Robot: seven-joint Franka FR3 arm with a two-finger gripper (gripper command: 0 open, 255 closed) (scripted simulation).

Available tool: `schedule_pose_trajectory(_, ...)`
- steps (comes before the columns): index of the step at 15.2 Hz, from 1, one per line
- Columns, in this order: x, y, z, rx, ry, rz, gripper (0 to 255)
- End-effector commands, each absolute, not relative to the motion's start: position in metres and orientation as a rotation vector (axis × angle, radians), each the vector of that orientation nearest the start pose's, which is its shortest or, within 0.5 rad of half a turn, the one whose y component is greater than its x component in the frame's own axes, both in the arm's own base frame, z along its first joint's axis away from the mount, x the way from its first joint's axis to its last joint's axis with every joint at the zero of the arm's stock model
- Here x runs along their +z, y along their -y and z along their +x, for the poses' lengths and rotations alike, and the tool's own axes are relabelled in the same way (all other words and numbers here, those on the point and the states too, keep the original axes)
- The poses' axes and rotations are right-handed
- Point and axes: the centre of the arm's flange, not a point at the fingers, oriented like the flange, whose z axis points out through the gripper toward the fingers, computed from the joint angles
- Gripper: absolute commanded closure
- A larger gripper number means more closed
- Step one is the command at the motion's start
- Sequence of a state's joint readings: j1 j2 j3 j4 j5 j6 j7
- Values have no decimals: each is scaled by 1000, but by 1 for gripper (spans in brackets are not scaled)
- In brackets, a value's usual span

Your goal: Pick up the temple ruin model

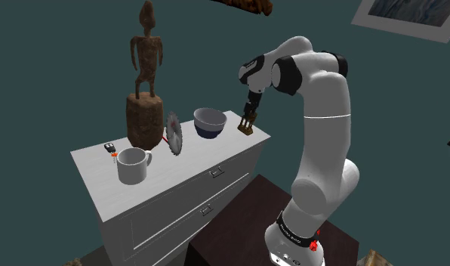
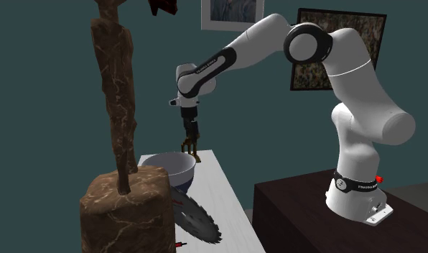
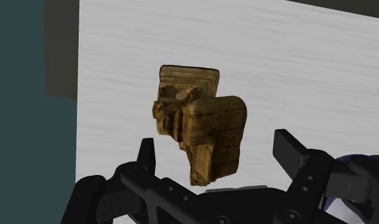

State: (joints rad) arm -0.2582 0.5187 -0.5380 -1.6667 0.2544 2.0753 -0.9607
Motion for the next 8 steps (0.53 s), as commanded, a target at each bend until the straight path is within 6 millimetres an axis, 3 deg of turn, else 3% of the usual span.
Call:
schedule_pose_trajectory(1,332,438,504,74,144,-3139,0)
schedule_pose_trajectory(2,332,438,504,74,144,-3139,0)
schedule_pose_trajectory(3,332,438,503,74,144,-3139,255)
schedule_pose_trajectory(8,332,438,503,74,144,-3139,255)
